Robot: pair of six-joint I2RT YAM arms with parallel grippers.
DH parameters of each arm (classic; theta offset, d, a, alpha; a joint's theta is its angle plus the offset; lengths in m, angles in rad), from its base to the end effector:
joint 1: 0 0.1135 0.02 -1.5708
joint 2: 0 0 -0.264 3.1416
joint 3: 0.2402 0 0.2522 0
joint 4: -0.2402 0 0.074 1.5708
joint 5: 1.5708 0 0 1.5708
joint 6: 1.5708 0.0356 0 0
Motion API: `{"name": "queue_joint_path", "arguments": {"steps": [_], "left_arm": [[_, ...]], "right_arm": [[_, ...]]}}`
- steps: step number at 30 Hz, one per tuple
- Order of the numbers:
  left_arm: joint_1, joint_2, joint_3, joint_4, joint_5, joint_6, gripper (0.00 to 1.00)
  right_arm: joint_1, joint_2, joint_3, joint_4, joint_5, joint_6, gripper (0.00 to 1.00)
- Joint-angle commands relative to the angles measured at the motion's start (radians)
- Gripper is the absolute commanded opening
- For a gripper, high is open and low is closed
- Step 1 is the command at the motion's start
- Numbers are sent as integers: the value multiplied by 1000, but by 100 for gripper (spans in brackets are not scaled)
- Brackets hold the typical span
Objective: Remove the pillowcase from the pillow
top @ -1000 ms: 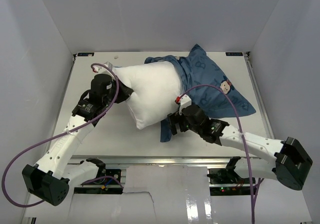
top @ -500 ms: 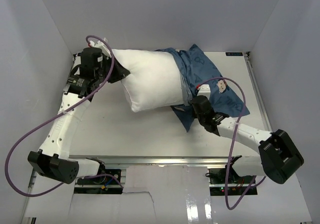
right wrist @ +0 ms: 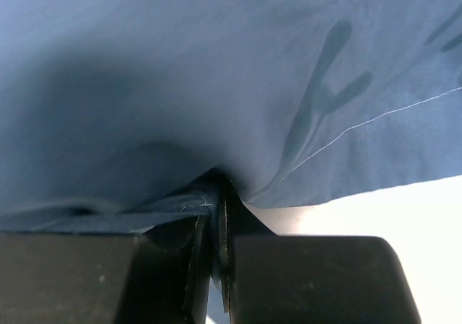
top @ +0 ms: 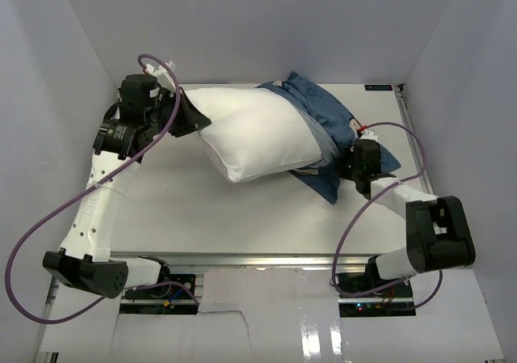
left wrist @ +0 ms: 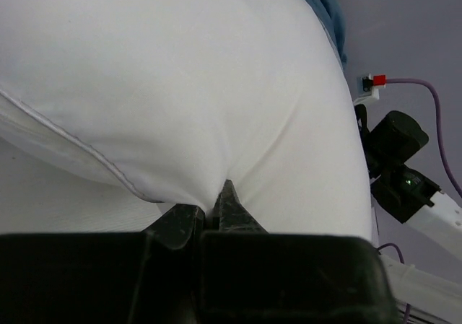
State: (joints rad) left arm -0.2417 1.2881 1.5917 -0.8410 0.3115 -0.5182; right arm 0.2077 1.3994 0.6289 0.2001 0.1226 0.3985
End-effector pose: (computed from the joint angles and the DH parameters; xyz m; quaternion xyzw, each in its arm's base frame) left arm 0.2448 -0.0716 0.4423 -0.0425 0.8613 -0.3063 0.4032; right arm 0.2793 0.0544 0.1870 0.1127 0.8691 0.0916 0.4729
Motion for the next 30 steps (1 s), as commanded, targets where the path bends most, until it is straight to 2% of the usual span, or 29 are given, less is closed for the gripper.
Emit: {"name": "queue_joint_path", "arguments": {"steps": [1,2,3,6,7,8,9,11,13,14,15,18,20,22,26,30], "left_arm": [[38,-87,44,89,10,55,0],[38,-98,22,109,52,56,0],[38,-111,-11,140,163,58,0],[38,-203,-223,294,331,49,0],[38,-231,-330,354,356,34,0],[38,-257,-378,381,373,15,0],[38,-304,-419,407,389,12,0],[35,-352,-533,433,390,-8,0],[32,-420,-599,456,364,-19,0],[30,-435,-657,457,357,-29,0],[30,-459,-679,461,356,-45,0],[19,-502,-809,546,402,-123,0],[13,-556,-883,572,373,-147,0],[7,-575,-914,579,345,-157,0],[-4,-563,-972,579,336,-161,0],[-14,-582,-1022,585,305,-155,0]], "right_arm": [[-83,70,29,-2,-55,2,8],[-83,63,31,-1,-93,-19,8],[-77,46,9,39,-148,-30,10],[-47,-87,-17,4,-216,-71,36],[-41,-181,-17,-66,-218,-81,49],[-39,-238,-20,-99,-216,-85,54],[-39,-354,-24,-128,-216,-89,64],[-37,-452,8,-241,-265,-95,72],[-33,-520,119,-318,-375,-134,92],[-21,-527,161,-374,-386,-144,97],[-11,-531,226,-376,-397,-161,92],[2,-457,316,-315,-486,-182,91],[39,-384,426,-306,-538,-229,92],[85,-263,503,-317,-516,-274,93],[249,-7,823,-447,-425,-403,94],[321,266,1046,-528,-371,-455,94]]}}
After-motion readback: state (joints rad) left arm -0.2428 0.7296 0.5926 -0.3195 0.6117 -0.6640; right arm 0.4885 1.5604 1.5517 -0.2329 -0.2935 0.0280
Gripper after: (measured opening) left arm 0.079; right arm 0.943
